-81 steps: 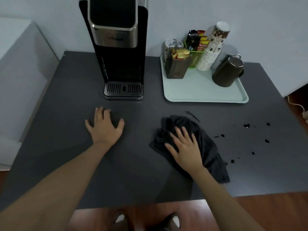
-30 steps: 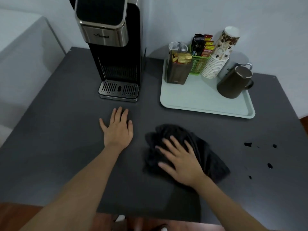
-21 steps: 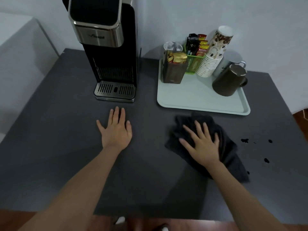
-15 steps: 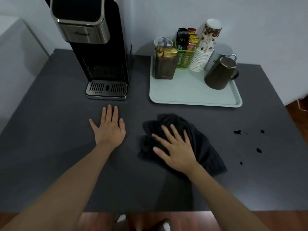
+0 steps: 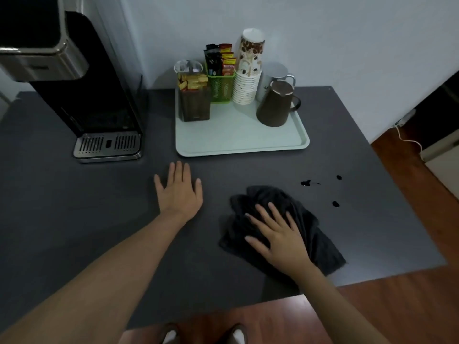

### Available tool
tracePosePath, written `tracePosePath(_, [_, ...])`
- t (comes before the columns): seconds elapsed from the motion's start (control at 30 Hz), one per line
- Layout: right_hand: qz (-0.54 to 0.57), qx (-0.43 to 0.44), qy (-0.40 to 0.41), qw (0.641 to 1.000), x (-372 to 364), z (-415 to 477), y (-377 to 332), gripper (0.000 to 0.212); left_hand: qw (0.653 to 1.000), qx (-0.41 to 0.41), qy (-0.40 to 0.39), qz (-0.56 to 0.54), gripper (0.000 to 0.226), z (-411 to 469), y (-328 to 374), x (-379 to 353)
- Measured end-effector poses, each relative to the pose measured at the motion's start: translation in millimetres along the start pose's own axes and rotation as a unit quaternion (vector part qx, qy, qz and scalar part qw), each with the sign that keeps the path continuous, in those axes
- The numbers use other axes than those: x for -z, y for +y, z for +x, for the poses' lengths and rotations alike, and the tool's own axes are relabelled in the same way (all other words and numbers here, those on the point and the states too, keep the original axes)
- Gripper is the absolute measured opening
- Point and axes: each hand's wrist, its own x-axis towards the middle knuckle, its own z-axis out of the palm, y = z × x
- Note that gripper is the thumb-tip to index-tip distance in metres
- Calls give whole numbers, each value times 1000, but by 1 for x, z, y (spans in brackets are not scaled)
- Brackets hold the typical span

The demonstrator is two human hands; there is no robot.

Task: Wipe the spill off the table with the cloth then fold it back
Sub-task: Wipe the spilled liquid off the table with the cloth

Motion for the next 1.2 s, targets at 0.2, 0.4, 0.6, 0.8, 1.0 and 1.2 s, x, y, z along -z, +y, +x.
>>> tracePosePath(0.2, [19, -282, -3, 959, 19, -16, 84, 83, 1000, -21, 15, -8, 73, 1, 30, -25])
tracePosePath(0.4, [37, -293, 10, 955, 26, 82, 100, 63, 999, -17, 22, -15, 69, 1, 29, -27])
tracePosePath(0.6, [30, -19, 38, 999, 7, 31, 34, 50, 1000, -16, 20, -14, 62, 0, 29, -26])
tracePosePath(0.8, [28, -288, 10, 957, 25, 0, 110, 60, 1000, -17, 20, -13, 62, 0, 30, -25])
tracePosePath(1.0, [59, -315, 10, 947, 36, 110, 127, 60, 999, -16, 25, -13, 62, 1, 29, -27])
tracePosePath(1.2, [1, -9, -6, 1000, 15, 64, 80, 55, 1000, -13, 26, -9, 62, 0, 29, -28])
